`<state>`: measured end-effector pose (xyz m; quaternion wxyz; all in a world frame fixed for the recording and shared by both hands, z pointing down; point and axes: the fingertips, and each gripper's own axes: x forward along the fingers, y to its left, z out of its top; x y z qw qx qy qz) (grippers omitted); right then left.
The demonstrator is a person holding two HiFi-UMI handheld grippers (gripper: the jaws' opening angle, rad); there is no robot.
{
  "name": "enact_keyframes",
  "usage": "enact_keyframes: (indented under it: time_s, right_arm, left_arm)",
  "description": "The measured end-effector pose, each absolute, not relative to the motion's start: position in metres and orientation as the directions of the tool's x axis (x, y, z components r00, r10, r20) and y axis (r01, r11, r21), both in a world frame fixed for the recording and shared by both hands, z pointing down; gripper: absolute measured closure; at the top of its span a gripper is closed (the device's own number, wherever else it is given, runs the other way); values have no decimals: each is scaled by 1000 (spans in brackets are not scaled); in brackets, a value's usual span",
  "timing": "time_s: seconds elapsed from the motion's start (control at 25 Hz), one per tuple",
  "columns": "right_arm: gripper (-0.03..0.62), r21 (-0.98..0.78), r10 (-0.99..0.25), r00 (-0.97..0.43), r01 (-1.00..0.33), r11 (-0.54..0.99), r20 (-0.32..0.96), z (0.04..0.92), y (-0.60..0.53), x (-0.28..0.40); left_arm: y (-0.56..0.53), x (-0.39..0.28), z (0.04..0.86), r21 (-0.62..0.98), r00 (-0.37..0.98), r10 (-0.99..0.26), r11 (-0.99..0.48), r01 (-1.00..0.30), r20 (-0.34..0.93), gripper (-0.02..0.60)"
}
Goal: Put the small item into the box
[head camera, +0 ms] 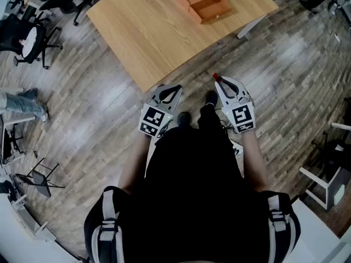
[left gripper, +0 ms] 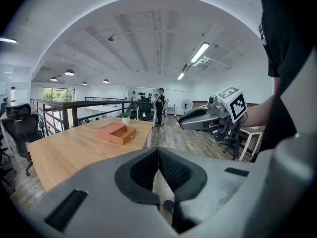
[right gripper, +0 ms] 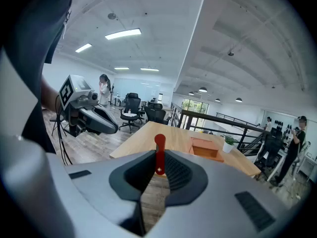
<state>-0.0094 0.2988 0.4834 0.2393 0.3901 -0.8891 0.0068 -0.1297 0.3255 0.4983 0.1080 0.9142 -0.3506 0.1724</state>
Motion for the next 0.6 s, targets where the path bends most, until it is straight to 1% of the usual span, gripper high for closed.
enact_keyframes:
  time_s: [0.6]
  right_arm:
    - [526, 155, -683, -606, -691, 706, 407, 470, 314, -20]
  left_arm:
    - [338, -127, 486, 60, 718, -578, -762, -645, 389, 558]
